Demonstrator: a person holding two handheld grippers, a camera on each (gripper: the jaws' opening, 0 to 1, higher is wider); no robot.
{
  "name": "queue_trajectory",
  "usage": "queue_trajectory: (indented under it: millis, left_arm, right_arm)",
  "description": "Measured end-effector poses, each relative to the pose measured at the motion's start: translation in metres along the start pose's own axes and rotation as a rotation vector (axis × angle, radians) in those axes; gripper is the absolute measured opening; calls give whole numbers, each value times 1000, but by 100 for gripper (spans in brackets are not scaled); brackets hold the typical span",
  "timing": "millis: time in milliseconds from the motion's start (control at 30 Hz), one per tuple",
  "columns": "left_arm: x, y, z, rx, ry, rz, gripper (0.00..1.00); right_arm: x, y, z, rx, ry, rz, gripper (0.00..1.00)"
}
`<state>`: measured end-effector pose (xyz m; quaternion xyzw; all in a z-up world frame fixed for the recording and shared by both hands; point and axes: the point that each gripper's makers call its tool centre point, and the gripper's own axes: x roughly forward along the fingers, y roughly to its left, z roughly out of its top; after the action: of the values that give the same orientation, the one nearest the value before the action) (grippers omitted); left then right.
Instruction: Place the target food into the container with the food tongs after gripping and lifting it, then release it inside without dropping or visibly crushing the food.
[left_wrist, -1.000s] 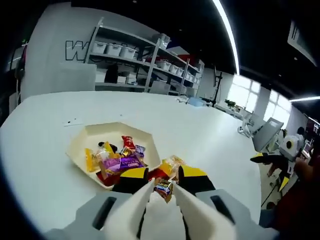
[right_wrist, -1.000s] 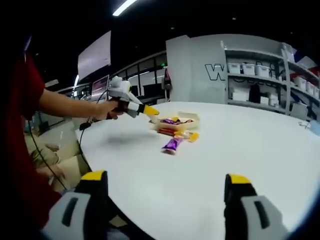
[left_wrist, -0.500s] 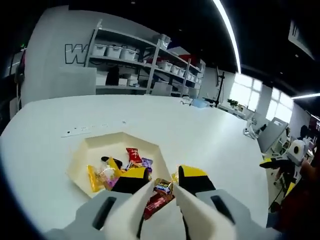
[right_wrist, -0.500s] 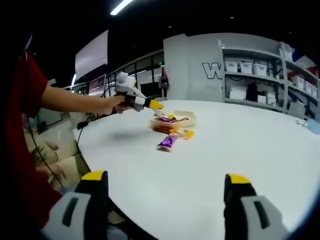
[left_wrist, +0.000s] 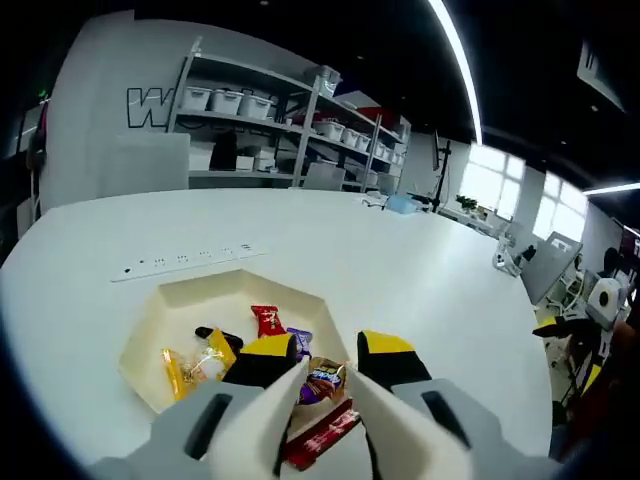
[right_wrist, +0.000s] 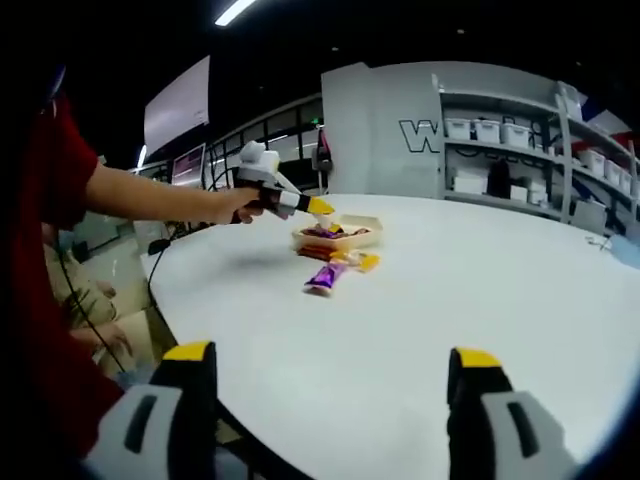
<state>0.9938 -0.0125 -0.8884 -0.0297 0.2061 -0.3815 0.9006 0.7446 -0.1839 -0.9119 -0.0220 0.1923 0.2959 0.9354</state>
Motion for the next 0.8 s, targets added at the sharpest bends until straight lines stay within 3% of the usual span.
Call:
queue_trajectory:
  millis: [200, 300, 400, 500, 633, 800]
  left_arm:
    - [4, 1, 1, 19, -14, -6, 24]
    - [4, 5, 11, 130, -80, 13, 27]
    - [0, 4, 10, 49, -73, -9, 27]
    - [-7, 8, 13, 93, -78, 11, 28]
    - [-17, 7, 16, 60, -91, 0, 28]
    - [-27, 1, 10, 93, -86, -1, 28]
  right_arm:
    - [2, -4, -2, 2, 9, -9, 95]
    - [5, -3, -4, -1, 17, -6, 95]
    - [7, 0, -6, -7, 26, 0, 95]
    - [8, 3, -7, -11, 33, 9, 95]
    - [9, 7, -5, -19, 30, 17, 94]
    - [9, 14, -3, -29, 25, 29, 95]
